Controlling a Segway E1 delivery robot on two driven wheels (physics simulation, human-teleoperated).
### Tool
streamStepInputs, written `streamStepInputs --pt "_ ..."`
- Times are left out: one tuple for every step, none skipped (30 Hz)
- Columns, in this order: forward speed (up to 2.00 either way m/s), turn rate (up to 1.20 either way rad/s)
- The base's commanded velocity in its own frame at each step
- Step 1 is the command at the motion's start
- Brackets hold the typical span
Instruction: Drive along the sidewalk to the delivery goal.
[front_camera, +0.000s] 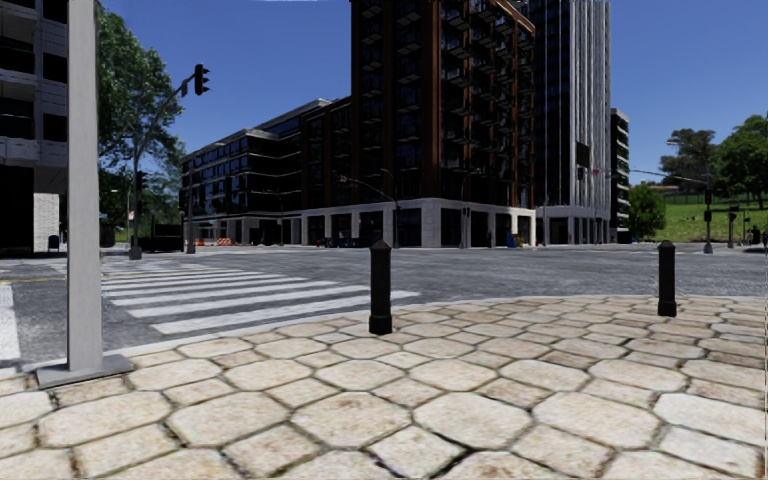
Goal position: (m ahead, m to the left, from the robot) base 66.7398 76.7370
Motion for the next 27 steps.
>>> streamStepInputs --pt "2.00 0.48" --pt "2.00 0.47" --pt "2.00 0.47" --pt "2.00 0.47" --pt "2.00 0.47" --pt "2.00 0.47" --pt "2.00 0.47" --pt "2.00 0.47" --pt "2.00 0.46" --pt "2.00 0.46" --pt "2.00 0.46" --pt "2.00 0.46" --pt "2.00 0.46" --pt "2.00 0.46" --pt "2.00 0.46" --pt "2.00 0.46" --pt "2.00 0.46" --pt "2.00 0.46" --pt "2.00 0.46" --pt "2.00 0.46" --pt "2.00 0.46" --pt "2.00 0.46" --pt "2.00 0.46" --pt "2.00 0.46" --pt "2.00 0.46" --pt "2.00 0.46" --pt "2.00 0.46"
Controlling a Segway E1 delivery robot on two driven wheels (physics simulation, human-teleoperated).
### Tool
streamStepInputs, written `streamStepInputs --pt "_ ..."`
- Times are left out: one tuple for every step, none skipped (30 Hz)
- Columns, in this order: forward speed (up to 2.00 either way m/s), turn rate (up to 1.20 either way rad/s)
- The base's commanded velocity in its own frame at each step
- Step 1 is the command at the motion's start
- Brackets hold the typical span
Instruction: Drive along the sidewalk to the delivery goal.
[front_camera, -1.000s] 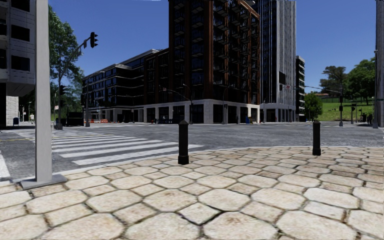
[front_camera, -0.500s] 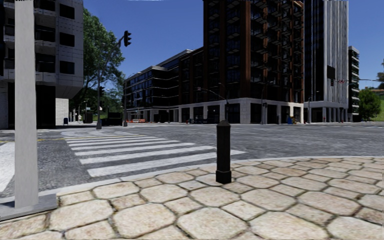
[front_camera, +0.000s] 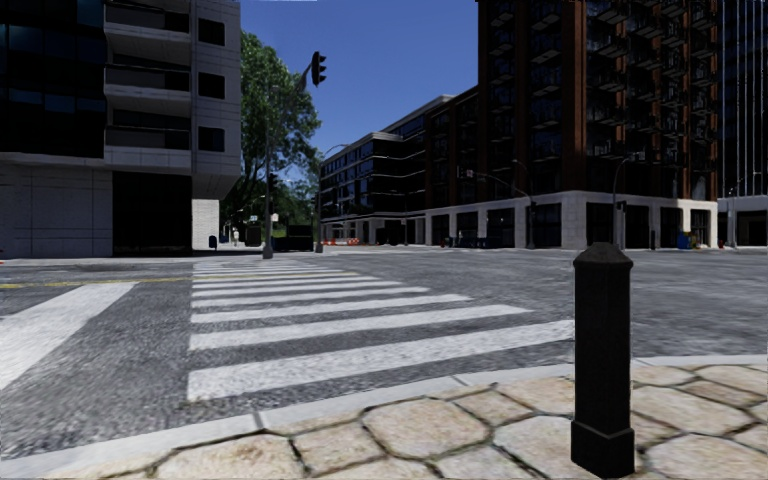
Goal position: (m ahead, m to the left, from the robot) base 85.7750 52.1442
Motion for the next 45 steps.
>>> streamStepInputs --pt "2.00 0.46" --pt "2.00 0.46" --pt "2.00 0.46" --pt "2.00 0.46" --pt "2.00 0.46" --pt "2.00 0.46" --pt "2.00 0.46" --pt "2.00 0.46" --pt "2.00 0.46" --pt "2.00 0.46" --pt "2.00 0.46" --pt "2.00 0.46" --pt "2.00 0.46" --pt "2.00 0.46" --pt "2.00 0.44" --pt "2.00 0.44" --pt "2.00 0.40" --pt "2.00 0.38" --pt "2.00 0.38" --pt "2.00 0.37" --pt "2.00 0.37" --pt "1.88 0.26" --pt "1.88 0.26" --pt "1.71 0.12" --pt "1.61 0.08" --pt "1.49 0.05" --pt "1.36 0.00" --pt "1.36 0.00" --pt "1.30 0.00" --pt "1.29 0.00" --pt "1.28 0.00" --pt "1.28 0.00" --pt "1.28 0.00" --pt "1.28 0.00" --pt "1.28 0.00" --pt "1.28 0.00" --pt "1.28 0.00" --pt "1.28 0.00" --pt "1.28 0.00" --pt "1.29 0.00" --pt "1.29 0.00" --pt "1.29 0.02" --pt "1.29 0.10" --pt "1.29 0.13" --pt "1.29 0.14"
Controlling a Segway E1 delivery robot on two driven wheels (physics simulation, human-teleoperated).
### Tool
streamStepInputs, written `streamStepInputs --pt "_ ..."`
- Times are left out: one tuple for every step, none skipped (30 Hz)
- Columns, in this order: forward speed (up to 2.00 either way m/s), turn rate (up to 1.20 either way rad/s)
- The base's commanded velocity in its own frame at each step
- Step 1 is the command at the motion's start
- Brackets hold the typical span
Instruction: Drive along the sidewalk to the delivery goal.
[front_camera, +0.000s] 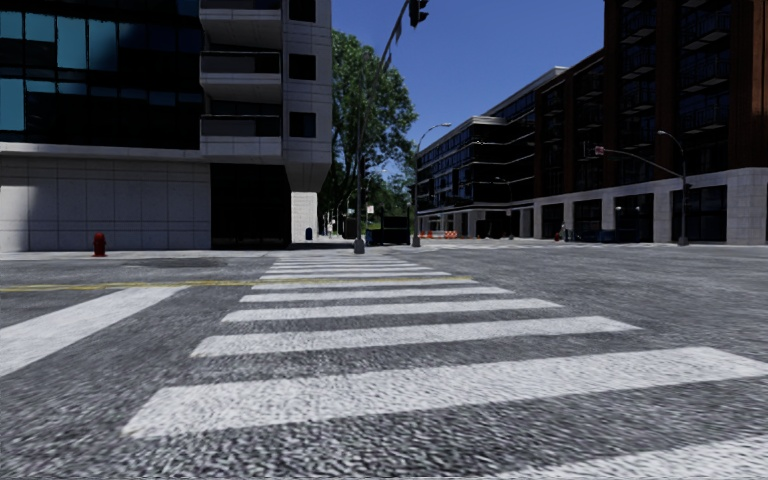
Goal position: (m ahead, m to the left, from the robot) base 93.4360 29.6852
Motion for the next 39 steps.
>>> streamStepInputs --pt "1.29 0.14" --pt "1.30 0.14" --pt "1.32 0.14" --pt "1.32 0.14" --pt "1.32 0.14" --pt "1.32 0.14" --pt "1.33 0.16" --pt "1.33 0.17" --pt "1.33 0.18" --pt "1.33 0.18" --pt "1.33 0.20" --pt "1.33 0.22" --pt "1.33 0.22" --pt "1.33 0.22" --pt "1.33 0.23" --pt "1.34 0.23" --pt "1.34 0.23" --pt "1.88 0.23" --pt "1.88 0.23" --pt "2.00 0.23" --pt "2.00 0.23" --pt "2.00 0.23" --pt "2.00 0.23" --pt "2.00 0.23" --pt "2.00 0.23" --pt "2.00 0.23" --pt "2.00 0.23" --pt "2.00 0.23" --pt "2.00 0.23" --pt "2.00 0.23" --pt "2.00 0.23" --pt "2.00 0.23" --pt "2.00 0.23" --pt "2.00 0.23" --pt "2.00 0.23" --pt "2.00 0.23" --pt "2.00 0.23" --pt "2.00 0.23" --pt "2.00 0.23"
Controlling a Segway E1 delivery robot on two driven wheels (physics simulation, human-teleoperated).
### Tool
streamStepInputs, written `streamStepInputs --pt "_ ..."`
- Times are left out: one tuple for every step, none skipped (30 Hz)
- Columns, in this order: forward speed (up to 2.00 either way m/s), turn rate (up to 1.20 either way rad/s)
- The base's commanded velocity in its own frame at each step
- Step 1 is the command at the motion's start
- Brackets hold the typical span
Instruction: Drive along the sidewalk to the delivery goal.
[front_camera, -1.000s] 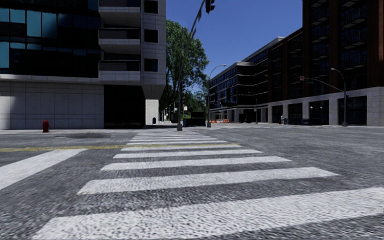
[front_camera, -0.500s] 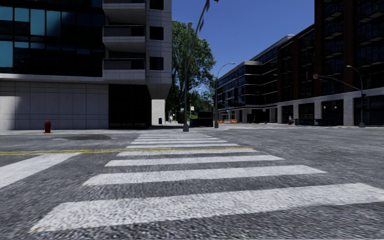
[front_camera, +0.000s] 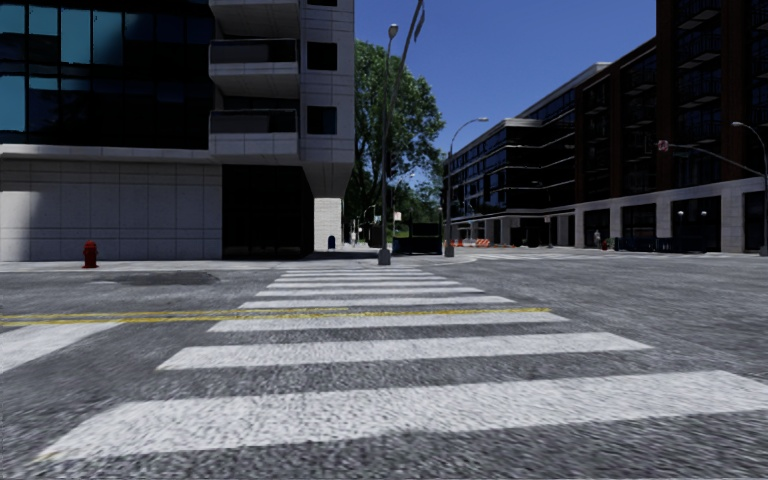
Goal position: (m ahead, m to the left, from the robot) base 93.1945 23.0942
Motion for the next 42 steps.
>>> streamStepInputs --pt "2.00 0.23" --pt "2.00 0.23" --pt "2.00 0.23" --pt "2.00 0.23" --pt "2.00 0.23" --pt "2.00 0.23" --pt "2.00 0.23" --pt "2.00 0.23" --pt "2.00 0.23" --pt "2.00 0.23" --pt "2.00 0.23" --pt "2.00 0.24" --pt "2.00 0.24" --pt "2.00 0.24" --pt "2.00 0.24" --pt "2.00 0.24" --pt "2.00 0.25" --pt "2.00 0.25" --pt "2.00 0.25" --pt "2.00 0.25" --pt "2.00 0.25" --pt "2.00 0.26" --pt "2.00 0.27" --pt "2.00 0.27" --pt "2.00 0.27" --pt "2.00 0.27" --pt "2.00 0.27" --pt "2.00 0.27" --pt "2.00 0.27" --pt "2.00 0.27" --pt "2.00 0.27" --pt "2.00 0.27" --pt "2.00 0.00" --pt "2.00 0.00" --pt "2.00 0.00" --pt "2.00 0.00" --pt "2.00 0.00" --pt "2.00 0.00" --pt "2.00 0.00" --pt "2.00 0.00" --pt "2.00 0.00" --pt "2.00 0.00"
